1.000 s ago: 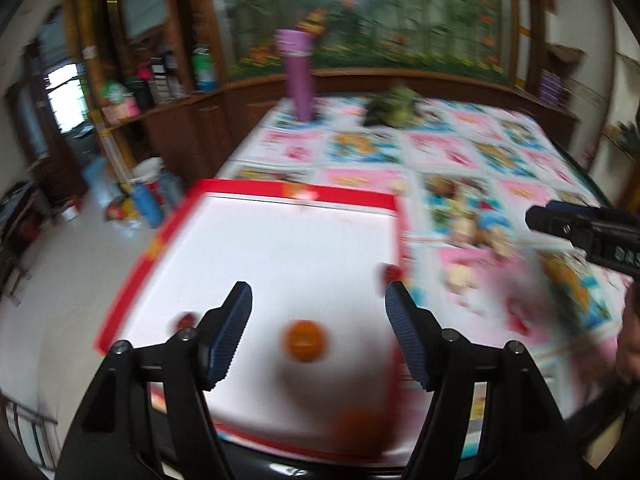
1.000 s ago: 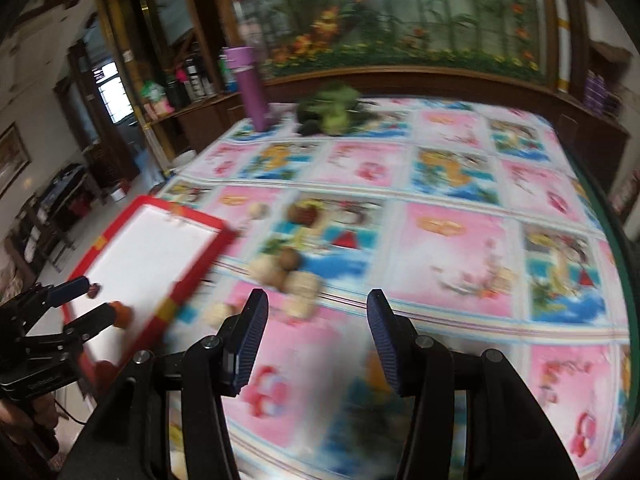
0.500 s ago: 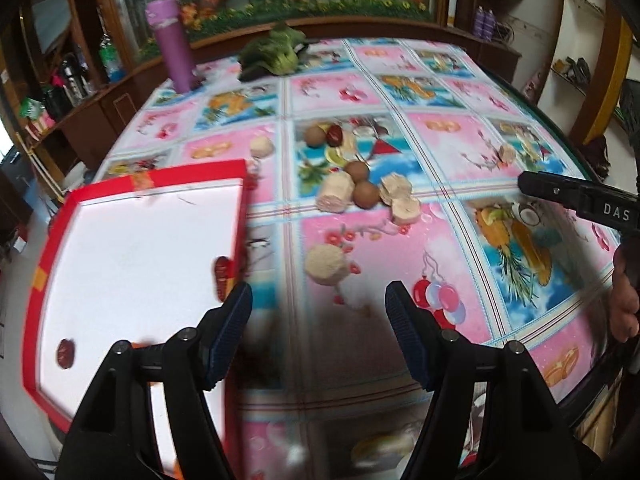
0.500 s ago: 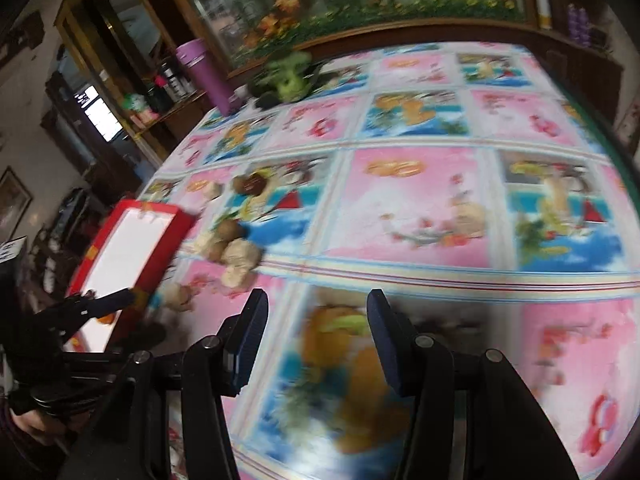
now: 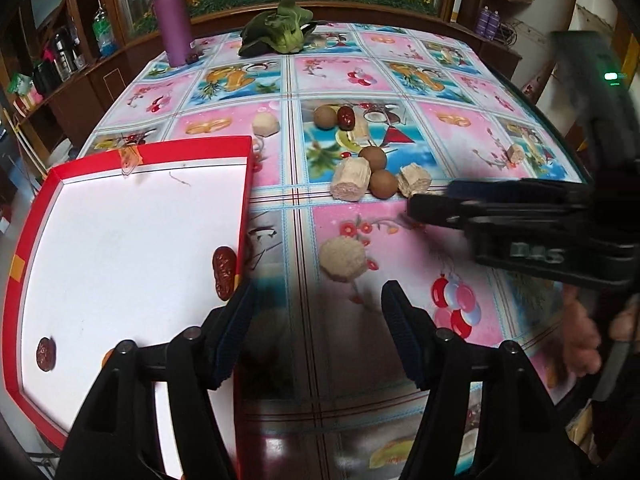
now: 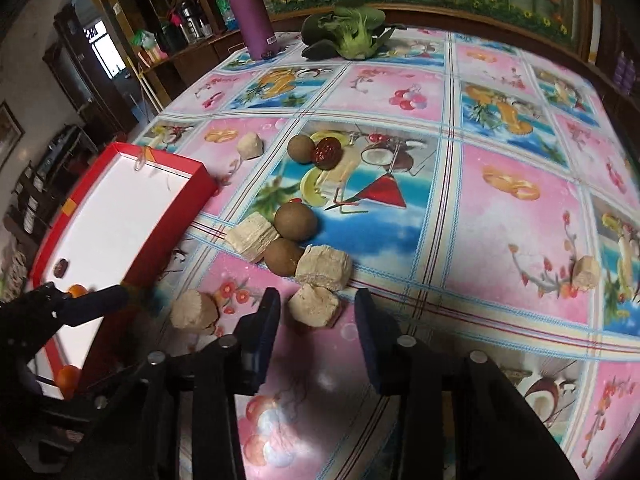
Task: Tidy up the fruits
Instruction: 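Grasp a bread cube with the right gripper while the left grasps a round cake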
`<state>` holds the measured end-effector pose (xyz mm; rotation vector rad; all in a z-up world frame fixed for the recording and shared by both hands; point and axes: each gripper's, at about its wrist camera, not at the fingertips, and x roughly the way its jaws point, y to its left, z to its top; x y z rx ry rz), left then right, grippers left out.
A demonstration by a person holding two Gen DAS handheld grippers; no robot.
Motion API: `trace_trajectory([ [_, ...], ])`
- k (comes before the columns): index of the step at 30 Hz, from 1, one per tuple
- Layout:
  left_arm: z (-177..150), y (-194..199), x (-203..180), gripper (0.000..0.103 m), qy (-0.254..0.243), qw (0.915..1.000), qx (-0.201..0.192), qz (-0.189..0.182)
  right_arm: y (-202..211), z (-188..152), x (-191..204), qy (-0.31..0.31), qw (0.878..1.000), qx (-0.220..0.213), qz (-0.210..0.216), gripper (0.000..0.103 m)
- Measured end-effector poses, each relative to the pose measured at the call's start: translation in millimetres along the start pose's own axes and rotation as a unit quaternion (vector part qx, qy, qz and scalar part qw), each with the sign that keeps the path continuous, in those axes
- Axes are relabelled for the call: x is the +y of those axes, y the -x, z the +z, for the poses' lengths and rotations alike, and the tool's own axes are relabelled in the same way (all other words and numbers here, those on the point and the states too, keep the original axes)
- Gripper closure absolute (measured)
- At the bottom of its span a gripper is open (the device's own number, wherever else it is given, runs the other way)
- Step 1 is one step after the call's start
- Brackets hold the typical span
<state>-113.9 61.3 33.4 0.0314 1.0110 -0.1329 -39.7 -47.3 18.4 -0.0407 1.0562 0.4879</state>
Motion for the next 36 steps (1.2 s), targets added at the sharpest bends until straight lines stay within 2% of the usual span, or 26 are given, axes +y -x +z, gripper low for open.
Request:
trace_trajectory([
  [3, 2, -1, -3, 0.037, -0.006, 1.0000, 0.001, -0.005, 3, -3, -2, 0.005, 1.000, -0.004, -0.009, 0.077],
  [7, 7, -5, -14, 0.045, -0.023, 0.9995, 0.006, -0.021, 8, -6, -20, -0.019, 1.000, -0.011, -0.008, 0.077],
  [12, 16, -26, -16, 0.049, -0.023, 0.9992, 0.025, -0.020, 17, -12, -51, -0.059, 0.998, -0.017, 0.018, 0.077],
  [16, 17, -33, -14, 0.052, -0.025, 0.9994, 0.022, -0.012, 19, -14, -49, -0.055, 0.998, -0.020, 0.020, 0.077],
  [19, 16, -32, -14, 0.072, -0.029, 0.9994, 0.017, -0.007, 19, -15, -47, -0.063, 0.997, -0.020, 0.034, 0.077],
  [24, 13, -31, -18, 0.072, -0.042, 0.9991, 0.002, -0.003, 25, -15, -40, -0.067, 0.997, -0.025, 0.031, 0.077],
  [27, 11, -28, -22, 0.072, -0.047, 0.9988, -0.003, -0.012, 36, -14, -29, -0.059, 0.997, -0.037, 0.031, 0.077],
  [31, 10, -5, -25, 0.072, -0.045, 0.9982, -0.034, -0.023, 50, -6, -6, -0.043, 0.997, -0.058, 0.039, 0.076],
  [36, 7, 48, -4, 0.072, -0.020, 0.9942, -0.104, -0.016, 58, 9, 40, -0.012, 0.994, -0.084, 0.062, 0.077],
])
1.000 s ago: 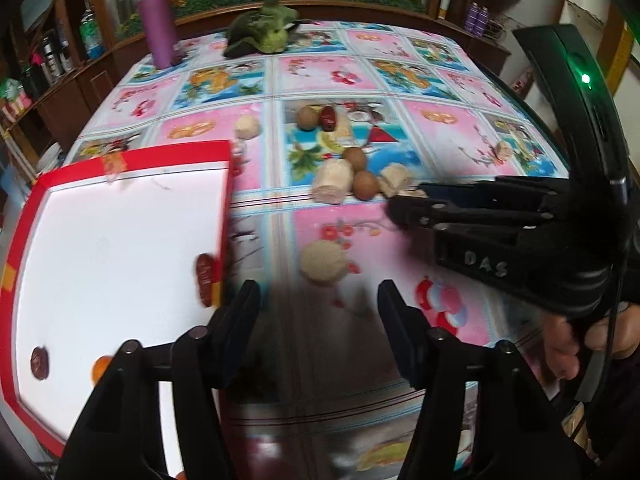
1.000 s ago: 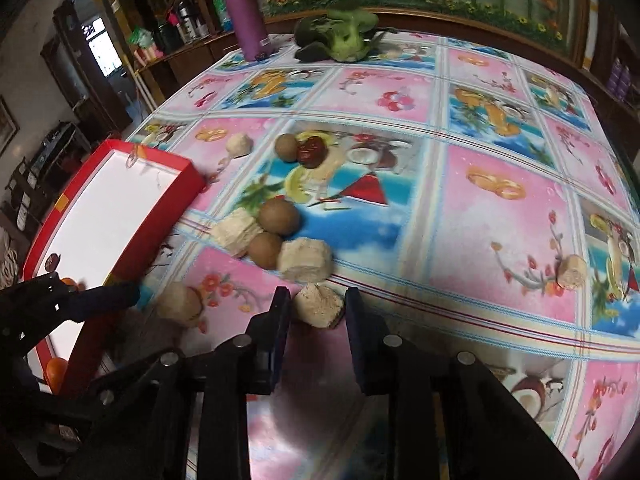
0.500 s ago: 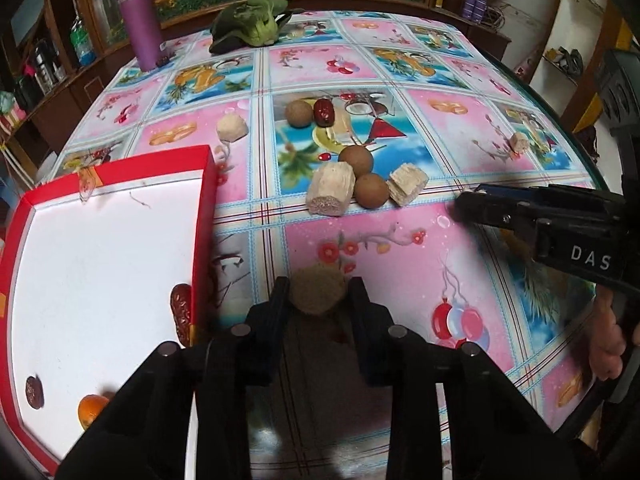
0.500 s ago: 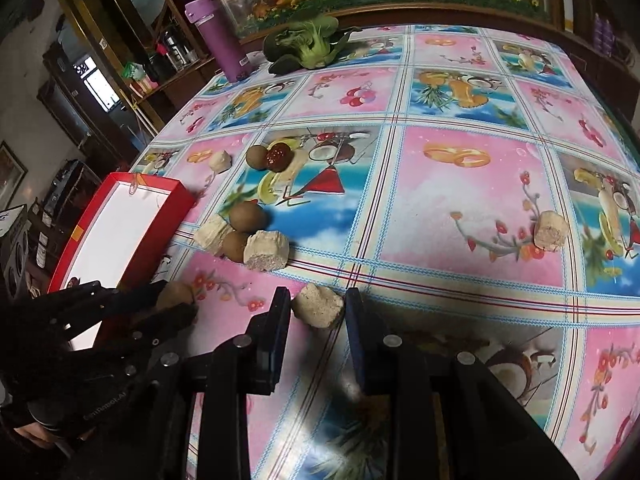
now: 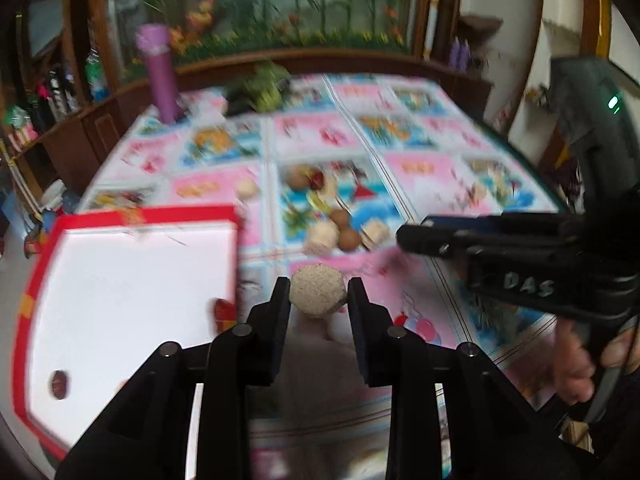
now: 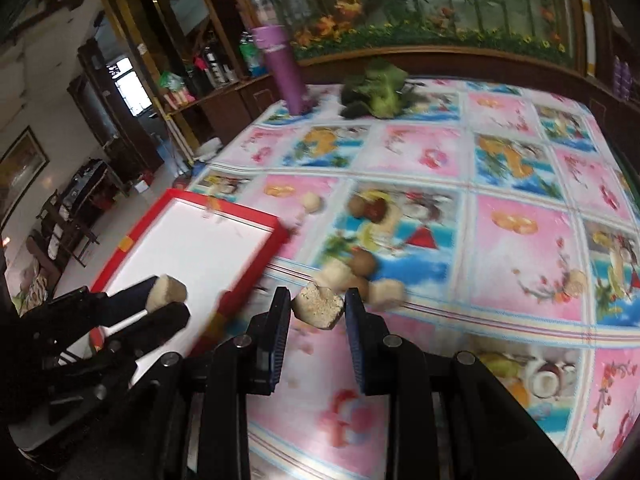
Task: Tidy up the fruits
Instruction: 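Grasp a bread cube with the right gripper while the left grasps a round cake, then carry both bread pieces over the tray and open both grippers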
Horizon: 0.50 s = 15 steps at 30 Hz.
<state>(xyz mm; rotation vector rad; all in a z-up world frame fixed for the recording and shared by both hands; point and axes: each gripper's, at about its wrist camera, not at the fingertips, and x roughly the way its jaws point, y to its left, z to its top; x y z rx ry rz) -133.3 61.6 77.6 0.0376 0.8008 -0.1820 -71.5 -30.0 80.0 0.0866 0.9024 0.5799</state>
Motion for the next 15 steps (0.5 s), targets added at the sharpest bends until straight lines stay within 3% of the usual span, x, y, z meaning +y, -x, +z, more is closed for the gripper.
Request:
trace_trajectory([
  [2, 0, 17, 16, 0.072, 0.017, 0.9996, -0.021, 0.013, -6, 3, 19, 0.012, 1.000, 0.001, 0.014, 0.077],
  [7, -7, 53, 75, 0.072, 0.059, 0.9927, -0.058, 0.087, -30, 7, 79, 0.052, 0.997, 0.013, 0.063, 0.077],
  [15, -47, 65, 156, 0.072, 0.131, 0.9772, -0.037, 0.163, -77, 0, 127, 0.086, 0.991, 0.057, 0.084, 0.077],
])
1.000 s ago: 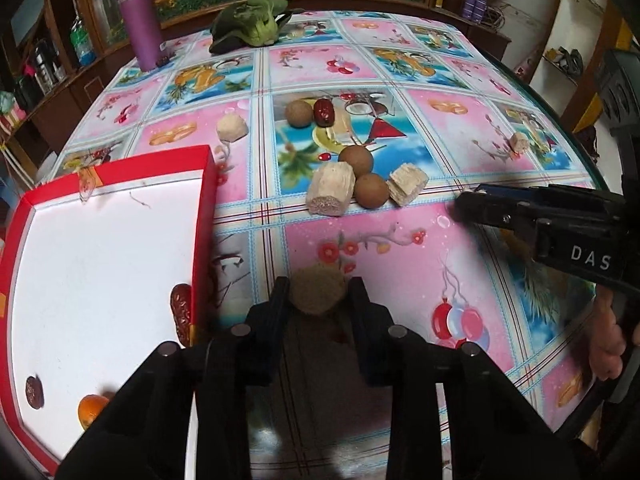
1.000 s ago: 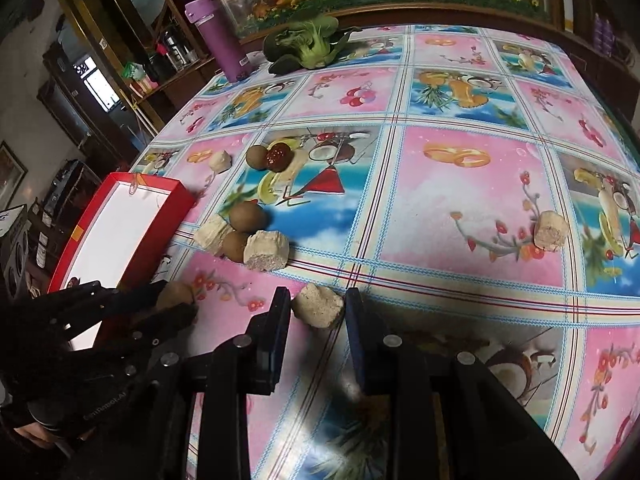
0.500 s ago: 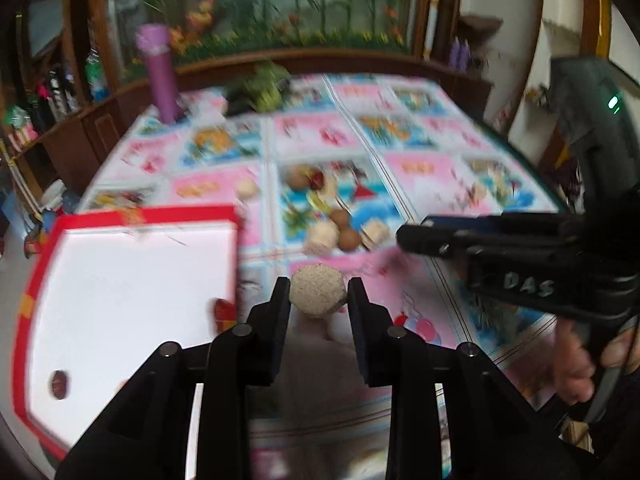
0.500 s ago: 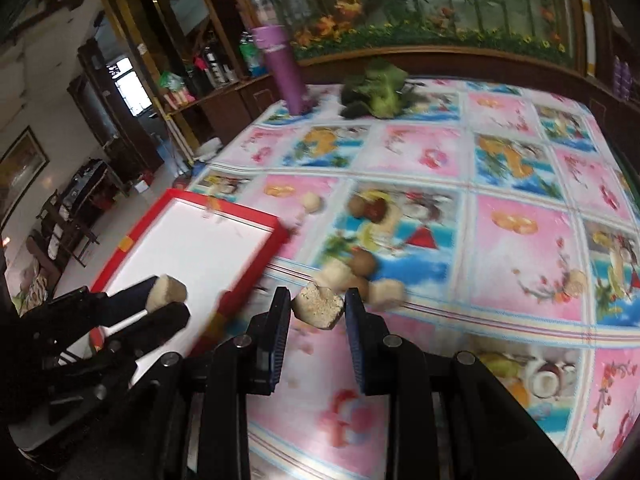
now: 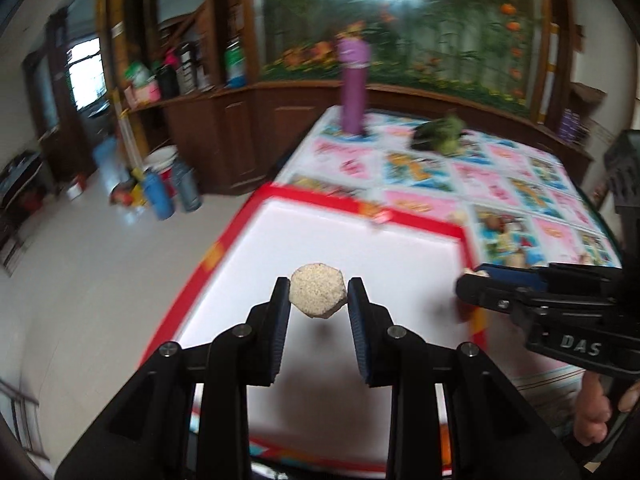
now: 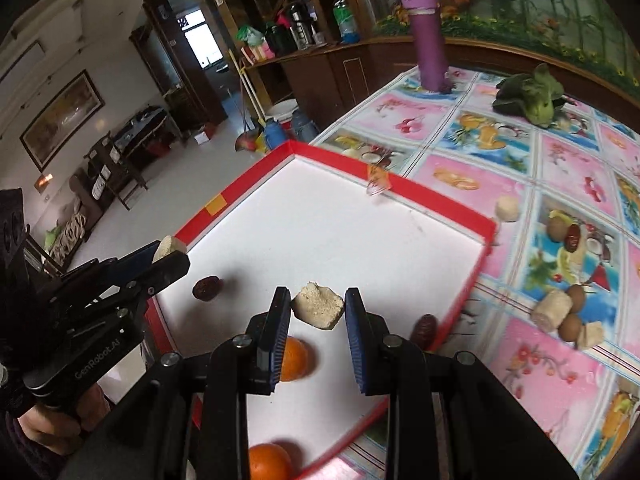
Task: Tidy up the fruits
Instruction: 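Carry both bread pieces over the tray and open both grippers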
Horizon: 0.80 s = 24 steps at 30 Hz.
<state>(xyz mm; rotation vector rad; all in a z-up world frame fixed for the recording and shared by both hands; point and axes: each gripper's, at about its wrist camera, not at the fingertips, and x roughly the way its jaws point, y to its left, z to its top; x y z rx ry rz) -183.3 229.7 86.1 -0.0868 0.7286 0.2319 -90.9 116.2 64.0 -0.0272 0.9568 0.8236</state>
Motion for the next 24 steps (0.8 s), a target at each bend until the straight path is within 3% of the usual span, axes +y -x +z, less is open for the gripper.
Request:
trace_trajectory([
  [7, -24, -22, 32, 0.072, 0.024, 0.9985, 0.042, 0.024, -24, -1, 9, 0.008, 1.000, 0.027, -0.010, 0.077],
  [15, -29, -34, 19, 0.072, 0.007, 0.9983, 0.056, 0.014, -40, -7, 16, 0.014, 0.998, 0.060, -0.016, 0.076],
  [17, -29, -37, 15, 0.072, 0.003, 0.9979, 0.062, 0.015, -40, -9, 18, 0.016, 0.997, 0.069, -0.013, 0.071],
  [19, -31, -39, 10, 0.071, -0.005, 0.9973, 0.067, 0.029, -36, -9, 18, 0.017, 0.998, 0.066, -0.011, 0.058],
  [21, -30, -39, 8, 0.071, -0.008, 0.9971, 0.070, 0.030, -26, -9, 18, 0.020, 0.998, 0.051, -0.007, 0.056],
  [22, -30, -38, 8, 0.069, -0.006, 0.9971, 0.072, 0.027, -21, -9, 18, 0.022, 0.999, 0.043, -0.005, 0.055],
  [24, -29, -37, 8, 0.054, -0.004, 0.9968, 0.074, 0.030, -11, -8, 15, 0.023, 0.999, 0.026, -0.006, 0.055],
])
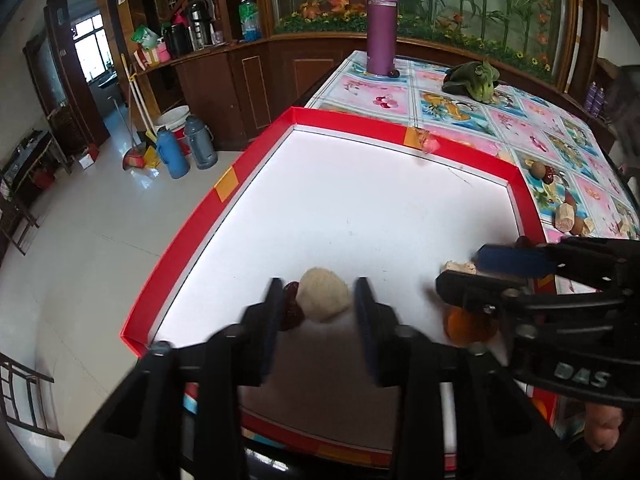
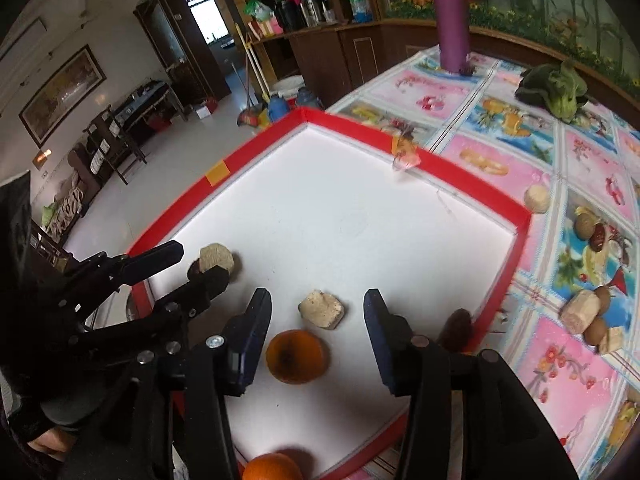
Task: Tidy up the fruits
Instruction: 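Carry both bread pieces over the tray and open both grippers, then return to the pile and grasp a bread piece with each gripper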
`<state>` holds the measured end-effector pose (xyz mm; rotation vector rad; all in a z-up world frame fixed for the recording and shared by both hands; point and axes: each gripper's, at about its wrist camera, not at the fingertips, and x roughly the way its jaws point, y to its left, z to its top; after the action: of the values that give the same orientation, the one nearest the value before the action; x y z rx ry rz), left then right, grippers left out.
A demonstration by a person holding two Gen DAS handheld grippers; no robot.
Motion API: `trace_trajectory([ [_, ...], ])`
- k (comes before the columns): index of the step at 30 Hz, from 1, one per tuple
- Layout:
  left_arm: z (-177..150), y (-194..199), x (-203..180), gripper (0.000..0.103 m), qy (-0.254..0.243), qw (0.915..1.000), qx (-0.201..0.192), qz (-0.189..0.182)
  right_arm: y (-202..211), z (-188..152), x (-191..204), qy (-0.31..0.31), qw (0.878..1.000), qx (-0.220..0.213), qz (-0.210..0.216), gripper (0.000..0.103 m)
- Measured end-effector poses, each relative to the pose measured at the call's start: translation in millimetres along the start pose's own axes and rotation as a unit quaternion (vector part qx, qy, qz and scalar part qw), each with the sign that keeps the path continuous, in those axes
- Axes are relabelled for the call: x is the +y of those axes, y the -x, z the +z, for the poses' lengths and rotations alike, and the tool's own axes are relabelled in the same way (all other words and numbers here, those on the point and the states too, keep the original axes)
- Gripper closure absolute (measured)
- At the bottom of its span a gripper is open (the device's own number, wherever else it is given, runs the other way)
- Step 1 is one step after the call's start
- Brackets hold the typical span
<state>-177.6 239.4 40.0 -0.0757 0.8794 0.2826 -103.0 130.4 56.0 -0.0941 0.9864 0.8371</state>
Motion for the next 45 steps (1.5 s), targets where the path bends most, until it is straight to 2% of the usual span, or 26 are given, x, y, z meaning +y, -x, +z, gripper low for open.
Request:
trace_trajectory([
  [7, 9, 25, -13, 0.048, -0.003, 0.9995, -0.029, -0.011, 43, -9, -47, -0.040, 0.998, -0.041, -0.021, 0.055],
  [8, 10, 29, -19, 0.042, -0.009, 0.9993, -0.033, -0.015, 48, -12, -56, -0.050, 0.997, -0.046, -0.026, 0.055],
  [10, 10, 37, -34, 0.037, -0.025, 0.9985, -0.040, -0.027, 60, -18, -76, -0.067, 0.996, -0.053, -0.039, 0.055],
  [13, 12, 45, -57, 0.037, -0.052, 0.9965, -0.044, -0.047, 81, -32, -112, -0.104, 0.990, -0.069, -0.058, 0.055],
  [23, 20, 47, -145, 0.037, -0.120, 0.9832, -0.008, -0.138, 154, -83, -233, -0.207, 0.961, -0.108, -0.146, 0.054],
  [27, 24, 39, -184, 0.037, -0.149, 0.9742, 0.010, -0.170, 169, -92, -275, -0.239, 0.946, -0.118, -0.184, 0.054],
  [30, 25, 25, -213, 0.037, -0.161, 0.9665, 0.036, -0.197, 167, -98, -302, -0.263, 0.937, -0.106, -0.202, 0.054],
  [35, 29, 4, -248, 0.038, -0.174, 0.9602, 0.059, -0.210, 154, -93, -316, -0.259, 0.941, -0.089, -0.199, 0.054],
  [40, 38, -1, -264, 0.038, -0.205, 0.9555, 0.038, -0.209, 134, -82, -315, -0.243, 0.945, -0.067, -0.209, 0.055],
  [41, 39, -3, -264, 0.039, -0.207, 0.9551, 0.038, -0.208, 132, -82, -316, -0.246, 0.944, -0.063, -0.209, 0.057],
  [45, 43, -11, -267, 0.048, -0.227, 0.9491, 0.035, -0.215, 127, -85, -319, -0.243, 0.943, -0.053, -0.220, 0.075],
])
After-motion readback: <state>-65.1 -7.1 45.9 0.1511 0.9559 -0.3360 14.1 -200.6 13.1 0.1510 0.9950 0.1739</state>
